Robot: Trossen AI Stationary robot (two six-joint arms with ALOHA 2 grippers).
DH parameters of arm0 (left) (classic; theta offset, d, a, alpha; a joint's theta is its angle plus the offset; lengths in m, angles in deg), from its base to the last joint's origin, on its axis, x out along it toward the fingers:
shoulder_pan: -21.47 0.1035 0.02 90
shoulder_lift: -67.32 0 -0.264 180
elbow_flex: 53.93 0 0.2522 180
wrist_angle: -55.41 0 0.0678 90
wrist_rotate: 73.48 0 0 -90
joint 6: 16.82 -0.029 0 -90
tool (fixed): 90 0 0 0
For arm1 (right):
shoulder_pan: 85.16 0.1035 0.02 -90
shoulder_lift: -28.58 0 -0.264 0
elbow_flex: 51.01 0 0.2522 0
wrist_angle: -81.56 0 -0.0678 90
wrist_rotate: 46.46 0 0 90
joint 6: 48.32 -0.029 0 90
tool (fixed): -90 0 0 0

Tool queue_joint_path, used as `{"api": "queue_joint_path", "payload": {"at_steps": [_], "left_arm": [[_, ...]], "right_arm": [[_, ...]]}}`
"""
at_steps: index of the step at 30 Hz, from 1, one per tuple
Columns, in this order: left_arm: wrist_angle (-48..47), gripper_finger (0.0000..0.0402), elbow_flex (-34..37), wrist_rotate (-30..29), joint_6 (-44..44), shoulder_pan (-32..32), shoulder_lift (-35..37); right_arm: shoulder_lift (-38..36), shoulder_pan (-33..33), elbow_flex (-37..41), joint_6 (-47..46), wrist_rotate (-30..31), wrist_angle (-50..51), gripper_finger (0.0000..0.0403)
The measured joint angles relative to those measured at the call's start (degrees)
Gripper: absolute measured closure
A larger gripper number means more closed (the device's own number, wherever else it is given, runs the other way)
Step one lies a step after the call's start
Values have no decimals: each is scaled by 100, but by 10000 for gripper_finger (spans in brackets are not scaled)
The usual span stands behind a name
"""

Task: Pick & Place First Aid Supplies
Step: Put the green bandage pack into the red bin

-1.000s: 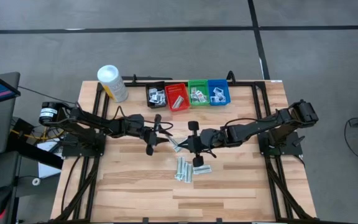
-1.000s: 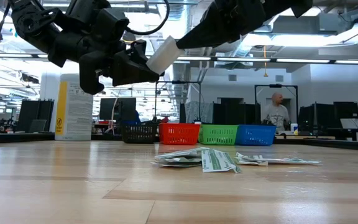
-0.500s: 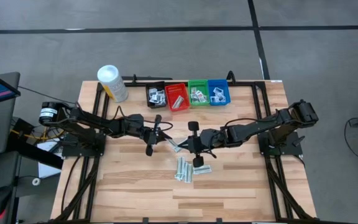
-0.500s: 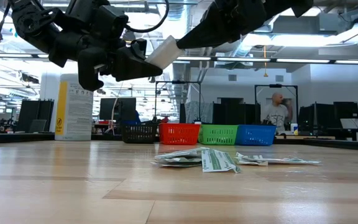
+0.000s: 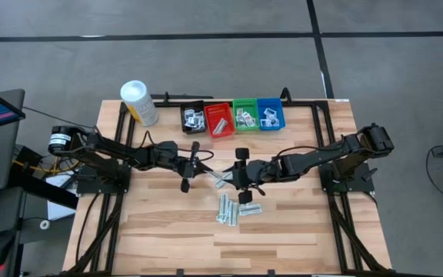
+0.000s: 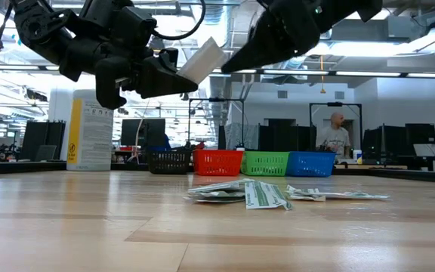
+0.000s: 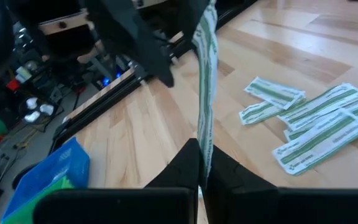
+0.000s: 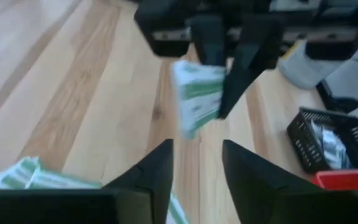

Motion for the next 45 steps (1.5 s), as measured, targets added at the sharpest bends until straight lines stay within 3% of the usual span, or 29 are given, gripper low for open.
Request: {"api": "queue_joint_path", "payload": {"at_steps": [7,12,19,27,32,38,45], "left_arm": [[19,396,0,-406,290,204,0],[98,397,-25,-796,659,461,0],[107,398,-212,-1176,1167,973,0],[38,398,-421,-1187,1329,1768,0],[-472,398,-810,-1192,1488,2174,-107],[-1115,397,-1606,-1213,1440,2461,-981],[-1686,397,-2415,-1744,1525,2668,-1949]], "right_arm": [[0,0,0,-138,-7,540,245],[0,-15,1,-196,-5,982,250],[-4,-118,512,-435,-7,817,261],[-4,-422,1811,-810,2,-898,265],[-4,-680,2546,-927,6,-1950,261],[-2,-906,3000,-1247,-3,-2458,260],[-2,-795,3021,-1397,-33,-2473,266]]}}
